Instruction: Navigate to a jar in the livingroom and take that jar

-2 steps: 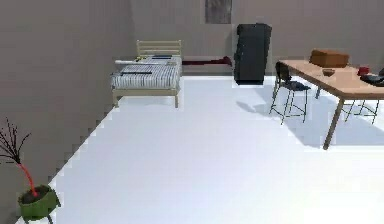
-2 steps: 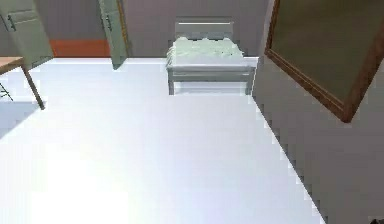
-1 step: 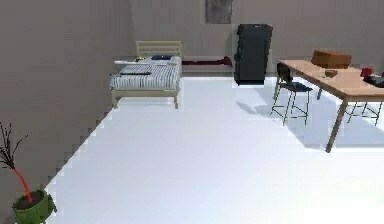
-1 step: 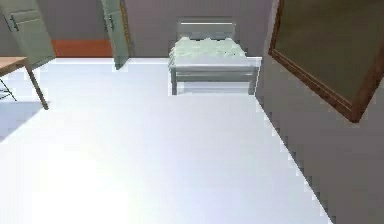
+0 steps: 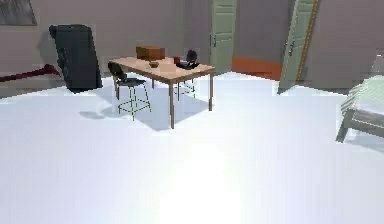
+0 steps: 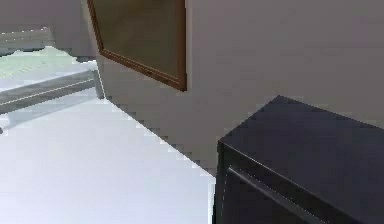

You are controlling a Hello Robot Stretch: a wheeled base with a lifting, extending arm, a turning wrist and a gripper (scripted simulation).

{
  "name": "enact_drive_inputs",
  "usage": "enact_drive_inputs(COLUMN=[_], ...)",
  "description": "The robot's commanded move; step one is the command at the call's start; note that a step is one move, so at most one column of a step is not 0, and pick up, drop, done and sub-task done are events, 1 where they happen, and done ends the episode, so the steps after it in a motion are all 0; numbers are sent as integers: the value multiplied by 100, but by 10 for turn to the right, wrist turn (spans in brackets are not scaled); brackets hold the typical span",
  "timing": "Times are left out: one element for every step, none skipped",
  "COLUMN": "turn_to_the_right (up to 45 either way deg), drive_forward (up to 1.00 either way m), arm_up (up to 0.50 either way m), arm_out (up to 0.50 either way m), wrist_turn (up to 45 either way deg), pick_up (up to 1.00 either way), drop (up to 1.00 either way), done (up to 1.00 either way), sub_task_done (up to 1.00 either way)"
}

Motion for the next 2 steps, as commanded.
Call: enact_drive_inputs(turn_to_the_right=[180,0], drive_forward=[0,100], arm_up=[0,0], arm_out=[0,0], wrist_turn=[0,0], pick_up=[0,0], drop=[0,0], done=[0,0], sub_task_done=[0,0])
